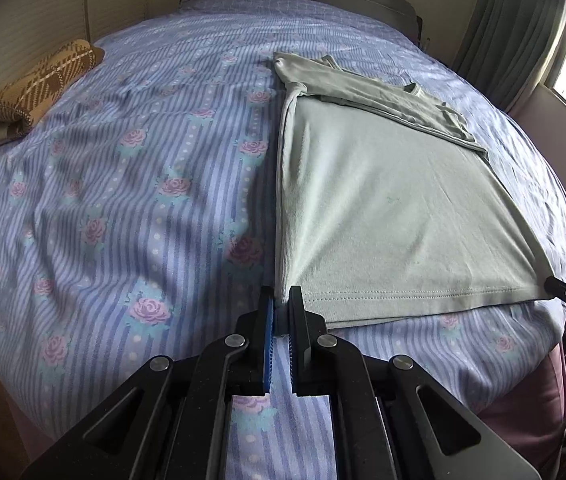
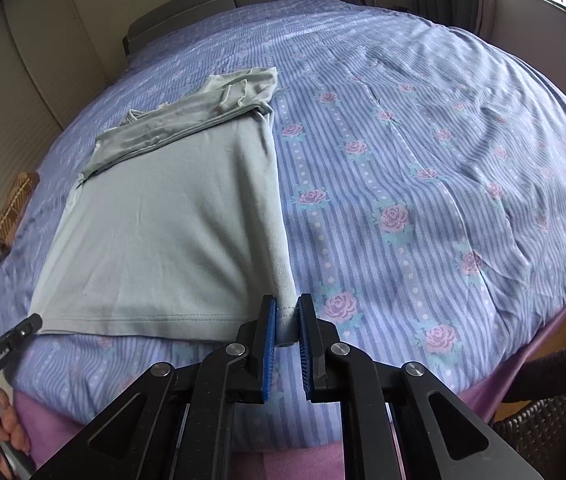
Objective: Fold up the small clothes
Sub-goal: 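Grasp the mint shirt hem corners with both grippers, then lift the hem with both grippers and fold it up toward the collar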
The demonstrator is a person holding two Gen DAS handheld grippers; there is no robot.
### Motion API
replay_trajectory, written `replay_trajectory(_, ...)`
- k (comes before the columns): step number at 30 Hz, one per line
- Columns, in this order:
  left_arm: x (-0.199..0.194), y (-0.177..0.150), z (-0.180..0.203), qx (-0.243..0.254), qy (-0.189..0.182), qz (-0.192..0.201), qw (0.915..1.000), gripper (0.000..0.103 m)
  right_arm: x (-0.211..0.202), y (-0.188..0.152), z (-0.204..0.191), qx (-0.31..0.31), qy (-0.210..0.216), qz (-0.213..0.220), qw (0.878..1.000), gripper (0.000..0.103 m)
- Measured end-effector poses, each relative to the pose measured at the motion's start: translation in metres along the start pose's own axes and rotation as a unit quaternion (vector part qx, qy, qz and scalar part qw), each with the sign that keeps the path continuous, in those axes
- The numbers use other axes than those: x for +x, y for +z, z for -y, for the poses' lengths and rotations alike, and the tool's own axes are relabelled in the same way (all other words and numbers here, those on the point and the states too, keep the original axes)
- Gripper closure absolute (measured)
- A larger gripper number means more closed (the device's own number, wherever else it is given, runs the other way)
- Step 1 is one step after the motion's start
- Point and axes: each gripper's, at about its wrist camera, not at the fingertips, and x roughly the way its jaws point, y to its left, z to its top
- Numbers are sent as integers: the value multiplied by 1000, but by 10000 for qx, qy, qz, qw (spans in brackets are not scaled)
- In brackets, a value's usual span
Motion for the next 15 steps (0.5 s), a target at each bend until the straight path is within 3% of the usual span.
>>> replay_trajectory(6, -14, 8, 1, -16, -53, 185, 9998, 95, -18, 4, 2, 85, 292, 377, 9988, 92)
replay_trajectory(15, -53, 68, 2, -224, -400, 874, 9951, 95, -55, 53, -11, 67, 524, 1316, 9899, 92)
